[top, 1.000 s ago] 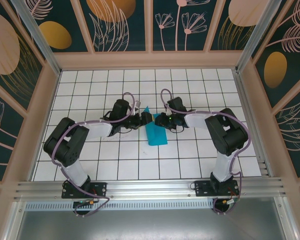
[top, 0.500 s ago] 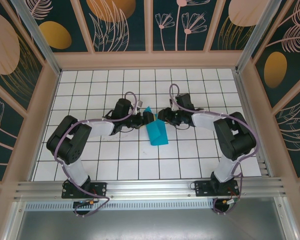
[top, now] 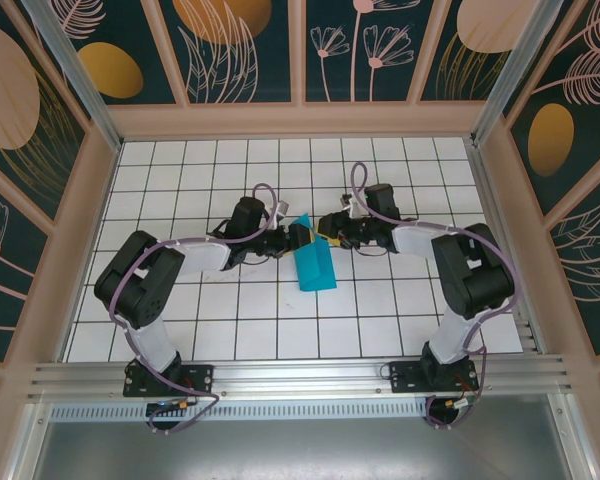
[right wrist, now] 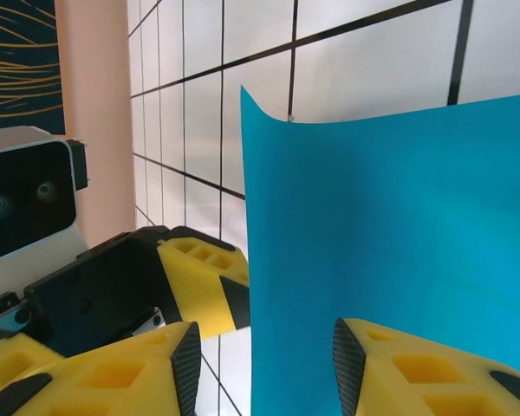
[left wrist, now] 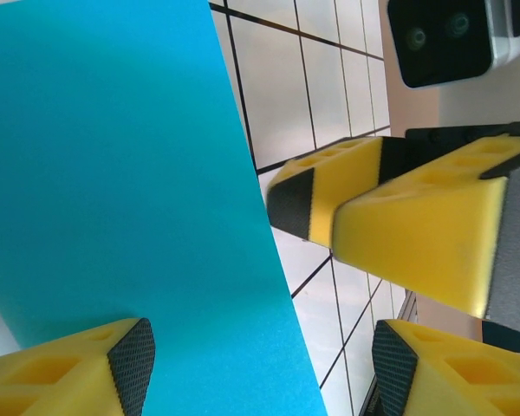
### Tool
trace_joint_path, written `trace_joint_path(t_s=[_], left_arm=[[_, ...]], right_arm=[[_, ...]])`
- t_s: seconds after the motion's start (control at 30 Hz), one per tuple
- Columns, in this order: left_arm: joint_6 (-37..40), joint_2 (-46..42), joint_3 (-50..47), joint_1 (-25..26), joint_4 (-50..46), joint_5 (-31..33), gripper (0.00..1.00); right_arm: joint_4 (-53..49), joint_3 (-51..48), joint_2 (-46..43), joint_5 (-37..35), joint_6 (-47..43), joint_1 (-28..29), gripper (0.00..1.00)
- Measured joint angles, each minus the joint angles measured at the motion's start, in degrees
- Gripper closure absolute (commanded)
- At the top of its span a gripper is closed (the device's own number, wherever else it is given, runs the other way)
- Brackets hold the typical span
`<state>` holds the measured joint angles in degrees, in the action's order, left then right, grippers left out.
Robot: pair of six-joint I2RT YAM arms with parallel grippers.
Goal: Fold a paper plane with a square sheet of paper (fold left side to right side)
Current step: First fold in half a square sheet of paper at the center of the table.
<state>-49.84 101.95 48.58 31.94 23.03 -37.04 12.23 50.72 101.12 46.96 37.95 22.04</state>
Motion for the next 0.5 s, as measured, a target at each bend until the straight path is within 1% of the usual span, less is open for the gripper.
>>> trace_joint_path(t_s=[0.07,0.17,0.27,0.37,0.5], left_arm=[[0.00,0.00,0.00,0.04,0.00,0.00,0.31],[0.00,0.13,0.07,0.04,-0.48,0.02,0.31],[0.00,0.28,0.09,0.20,-0.50,-0.02,0.31],[0.00,0.33,0.09,0.33,-0.52,-0.02,0.30],[0.00,0.33,0.11,0.39,-0.50,-0.02,0.30]], right_arm=[[0.00,0.83,1.31,0.42,0.02,0.66,0.54],[0.00,1.84,2.75,0.76,0.17,1.25,0.59],[-0.02,2.49,3.32,0.79,0.13,1.60,0.70],[-0.22,2.71,3.34,0.74,0.04,1.88,0.77],[-1.09,2.91,3.34,0.68,-0.33,1.97,0.90]])
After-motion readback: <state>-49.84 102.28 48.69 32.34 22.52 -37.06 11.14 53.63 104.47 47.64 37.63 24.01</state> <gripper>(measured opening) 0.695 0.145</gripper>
